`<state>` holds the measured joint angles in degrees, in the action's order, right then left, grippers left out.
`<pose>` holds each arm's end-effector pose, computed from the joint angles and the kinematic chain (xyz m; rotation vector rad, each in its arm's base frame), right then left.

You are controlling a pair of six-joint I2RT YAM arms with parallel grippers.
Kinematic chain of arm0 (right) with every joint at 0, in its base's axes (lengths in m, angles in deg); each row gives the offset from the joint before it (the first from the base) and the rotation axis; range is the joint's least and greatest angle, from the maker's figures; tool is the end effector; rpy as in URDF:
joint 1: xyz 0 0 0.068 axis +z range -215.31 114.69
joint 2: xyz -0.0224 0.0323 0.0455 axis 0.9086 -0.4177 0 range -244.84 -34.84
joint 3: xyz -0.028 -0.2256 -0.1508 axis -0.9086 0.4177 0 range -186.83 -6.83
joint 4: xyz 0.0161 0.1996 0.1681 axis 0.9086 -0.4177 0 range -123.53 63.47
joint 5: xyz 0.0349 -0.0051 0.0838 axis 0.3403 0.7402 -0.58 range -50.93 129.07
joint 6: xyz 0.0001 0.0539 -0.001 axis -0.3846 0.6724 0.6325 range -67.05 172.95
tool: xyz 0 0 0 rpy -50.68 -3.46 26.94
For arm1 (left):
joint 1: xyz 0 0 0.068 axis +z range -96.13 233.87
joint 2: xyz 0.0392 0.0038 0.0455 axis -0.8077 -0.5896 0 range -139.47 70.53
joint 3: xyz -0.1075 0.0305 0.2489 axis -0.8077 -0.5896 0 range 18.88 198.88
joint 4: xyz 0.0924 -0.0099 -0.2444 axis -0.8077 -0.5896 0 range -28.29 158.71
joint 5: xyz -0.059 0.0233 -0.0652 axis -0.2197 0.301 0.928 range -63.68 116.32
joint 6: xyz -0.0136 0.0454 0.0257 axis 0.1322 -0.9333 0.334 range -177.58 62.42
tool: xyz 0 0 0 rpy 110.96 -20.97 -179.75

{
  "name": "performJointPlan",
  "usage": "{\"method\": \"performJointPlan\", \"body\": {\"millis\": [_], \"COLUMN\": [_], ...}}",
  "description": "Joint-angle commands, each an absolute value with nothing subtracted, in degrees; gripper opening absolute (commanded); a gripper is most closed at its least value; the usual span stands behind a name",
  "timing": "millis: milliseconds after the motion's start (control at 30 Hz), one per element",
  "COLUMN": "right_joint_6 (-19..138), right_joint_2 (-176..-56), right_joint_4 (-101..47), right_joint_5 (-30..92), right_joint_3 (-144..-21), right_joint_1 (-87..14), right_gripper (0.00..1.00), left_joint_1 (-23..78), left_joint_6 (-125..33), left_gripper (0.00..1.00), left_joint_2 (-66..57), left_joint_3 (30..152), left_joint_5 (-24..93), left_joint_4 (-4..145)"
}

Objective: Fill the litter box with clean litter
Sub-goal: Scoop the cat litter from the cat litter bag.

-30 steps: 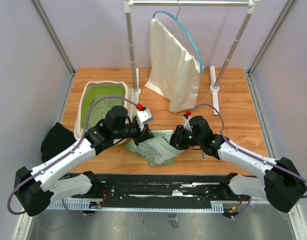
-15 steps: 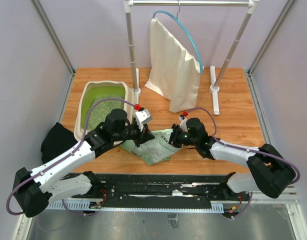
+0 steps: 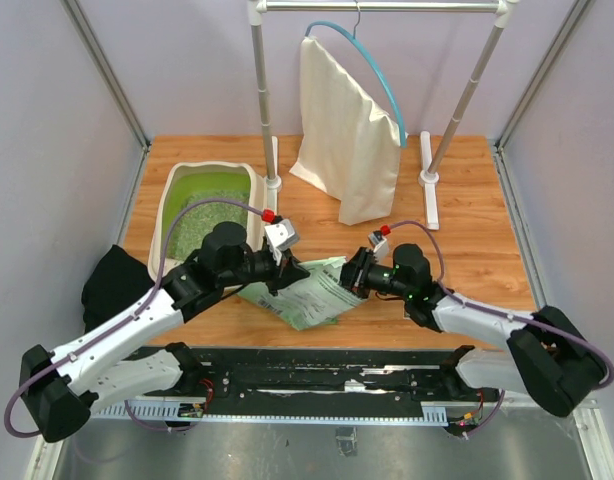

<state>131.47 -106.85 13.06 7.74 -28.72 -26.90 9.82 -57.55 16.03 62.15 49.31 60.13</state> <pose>0.1800 0.1663 0.1960 0.2643 2.1743 1.8244 0.1479 -0.1625 0.3033 1.0005 1.7233 -0.8920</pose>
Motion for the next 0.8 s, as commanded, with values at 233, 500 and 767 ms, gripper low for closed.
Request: {"method": "performJointPlan", "body": {"millis": [233, 500, 767], "right_joint_6": [132.44, 128.21, 125.53], "right_joint_2": [-82.06, -68.2, -66.15], "right_joint_4": [-0.48, -20.16, -28.13], "right_joint_5": [6.86, 4.17, -0.69], "right_joint_3": [-26.38, -28.3, -32.24], "right_joint_1": [-37.36, -46.09, -53.24], "right_gripper": [0.01, 0.01, 0.01], "left_joint_1": [9.49, 9.49, 9.49], "left_joint_6": [-60.17, -61.94, -64.58], "left_gripper": [0.01, 0.01, 0.01], "left_joint_2": [21.54, 21.99, 21.83], "left_joint_3": [61.42, 61.63, 62.34], "left_joint_5": [43.02, 40.53, 38.45], "left_joint_4": [66.38, 64.92, 62.05]}}
